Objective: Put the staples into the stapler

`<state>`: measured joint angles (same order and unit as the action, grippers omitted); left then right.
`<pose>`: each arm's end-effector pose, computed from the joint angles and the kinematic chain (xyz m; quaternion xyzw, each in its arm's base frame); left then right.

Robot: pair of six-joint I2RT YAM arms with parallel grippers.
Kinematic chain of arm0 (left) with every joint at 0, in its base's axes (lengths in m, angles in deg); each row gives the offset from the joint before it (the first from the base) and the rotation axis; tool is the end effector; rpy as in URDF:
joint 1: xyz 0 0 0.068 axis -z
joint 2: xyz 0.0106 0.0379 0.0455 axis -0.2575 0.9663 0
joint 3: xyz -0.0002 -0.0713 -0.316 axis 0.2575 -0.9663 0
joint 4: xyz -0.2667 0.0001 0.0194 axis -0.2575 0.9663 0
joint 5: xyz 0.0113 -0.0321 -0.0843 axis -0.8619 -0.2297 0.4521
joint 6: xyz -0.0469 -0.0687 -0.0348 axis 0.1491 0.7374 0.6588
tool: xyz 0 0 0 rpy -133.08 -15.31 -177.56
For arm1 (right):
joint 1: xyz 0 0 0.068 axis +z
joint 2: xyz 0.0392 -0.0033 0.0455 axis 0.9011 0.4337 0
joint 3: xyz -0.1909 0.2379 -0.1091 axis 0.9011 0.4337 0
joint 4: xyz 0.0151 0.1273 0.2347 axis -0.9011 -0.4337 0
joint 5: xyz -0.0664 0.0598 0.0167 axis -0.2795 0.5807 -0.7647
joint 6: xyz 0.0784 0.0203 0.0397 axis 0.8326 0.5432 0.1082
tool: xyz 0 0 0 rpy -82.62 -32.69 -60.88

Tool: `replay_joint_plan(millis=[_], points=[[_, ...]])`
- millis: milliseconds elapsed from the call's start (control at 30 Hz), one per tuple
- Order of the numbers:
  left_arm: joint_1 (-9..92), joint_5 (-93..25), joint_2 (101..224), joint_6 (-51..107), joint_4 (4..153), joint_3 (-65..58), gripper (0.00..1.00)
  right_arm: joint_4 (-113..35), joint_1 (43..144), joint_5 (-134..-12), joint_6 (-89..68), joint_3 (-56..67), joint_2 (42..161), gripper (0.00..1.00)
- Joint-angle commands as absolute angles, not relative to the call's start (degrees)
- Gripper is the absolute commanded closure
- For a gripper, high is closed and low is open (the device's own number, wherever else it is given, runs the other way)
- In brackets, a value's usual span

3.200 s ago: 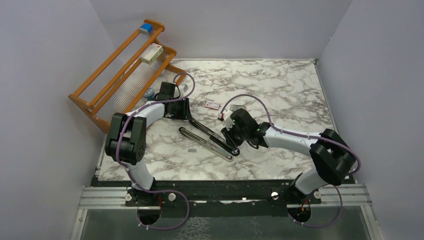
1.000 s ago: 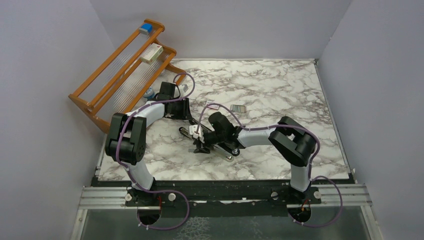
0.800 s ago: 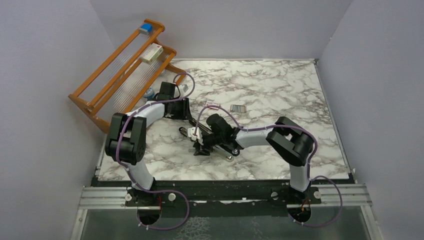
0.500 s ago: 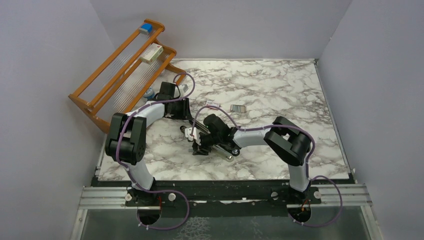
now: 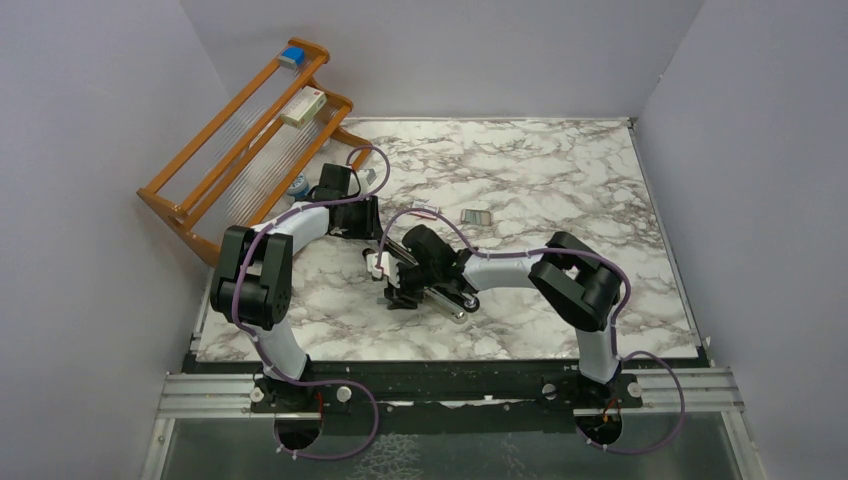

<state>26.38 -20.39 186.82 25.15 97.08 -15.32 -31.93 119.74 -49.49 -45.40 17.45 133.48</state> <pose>0.3765 -0.1072 0.1866 0.0777 0.9374 -0.2299 0.2497 0.2262 0.4011 0.1540 -0.6676 0.5890 0.3281 0.3158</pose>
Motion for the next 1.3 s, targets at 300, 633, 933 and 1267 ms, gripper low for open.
replay_joint_plan(millis=[300,633,933,1267], points=[[26.3,-22.7,187.2,24.3,99.2,-14.9,0.61,-40.0,120.0,-51.9,-45.2,15.2,136.8,0.65],[26.3,-22.9,187.2,24.2,99.2,-14.9,0.61,-40.2,120.0,-51.9,-45.0,15.2,137.0,0.76],[26.3,-22.9,187.1,24.1,99.3,-14.9,0.61,-36.3,120.0,-49.2,-42.5,16.0,133.5,0.81],[26.3,-23.0,186.9,24.1,99.3,-14.9,0.61,-27.5,119.9,-54.1,-30.0,22.2,121.9,0.81]])
